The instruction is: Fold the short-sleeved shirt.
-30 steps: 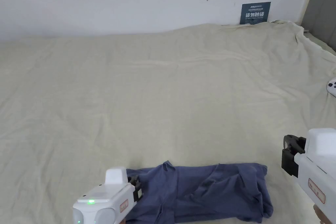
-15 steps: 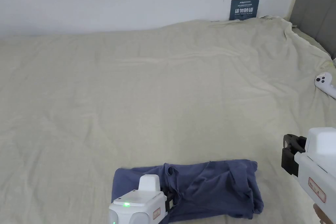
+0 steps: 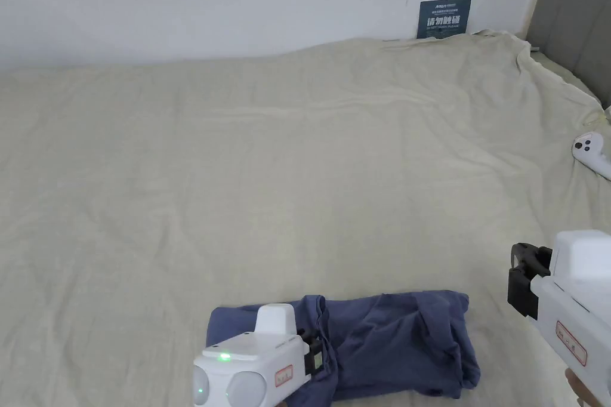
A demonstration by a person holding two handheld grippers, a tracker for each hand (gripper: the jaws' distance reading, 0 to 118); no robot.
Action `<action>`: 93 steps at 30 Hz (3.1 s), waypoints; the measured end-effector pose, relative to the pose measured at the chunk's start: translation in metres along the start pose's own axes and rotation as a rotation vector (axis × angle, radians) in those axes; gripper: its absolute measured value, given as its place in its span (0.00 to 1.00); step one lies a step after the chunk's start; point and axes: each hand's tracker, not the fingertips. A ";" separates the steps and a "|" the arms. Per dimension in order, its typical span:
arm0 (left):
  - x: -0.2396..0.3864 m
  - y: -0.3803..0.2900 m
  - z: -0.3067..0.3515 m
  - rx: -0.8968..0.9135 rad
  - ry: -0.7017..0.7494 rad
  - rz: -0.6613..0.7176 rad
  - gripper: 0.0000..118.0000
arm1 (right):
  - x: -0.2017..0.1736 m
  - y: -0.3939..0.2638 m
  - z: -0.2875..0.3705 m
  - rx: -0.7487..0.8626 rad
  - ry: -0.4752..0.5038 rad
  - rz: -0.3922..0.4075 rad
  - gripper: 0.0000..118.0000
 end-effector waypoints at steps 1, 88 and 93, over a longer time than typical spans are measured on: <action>-0.004 0.008 0.008 -0.006 -0.009 -0.001 0.00 | -0.001 0.001 0.000 0.001 0.003 0.002 0.00; -0.073 0.091 0.082 -0.221 -0.091 0.213 0.08 | -0.035 0.007 -0.005 0.010 0.090 0.014 0.00; -0.038 0.091 0.034 -0.269 -0.133 0.188 0.08 | -0.026 0.005 -0.002 0.013 0.078 0.007 0.00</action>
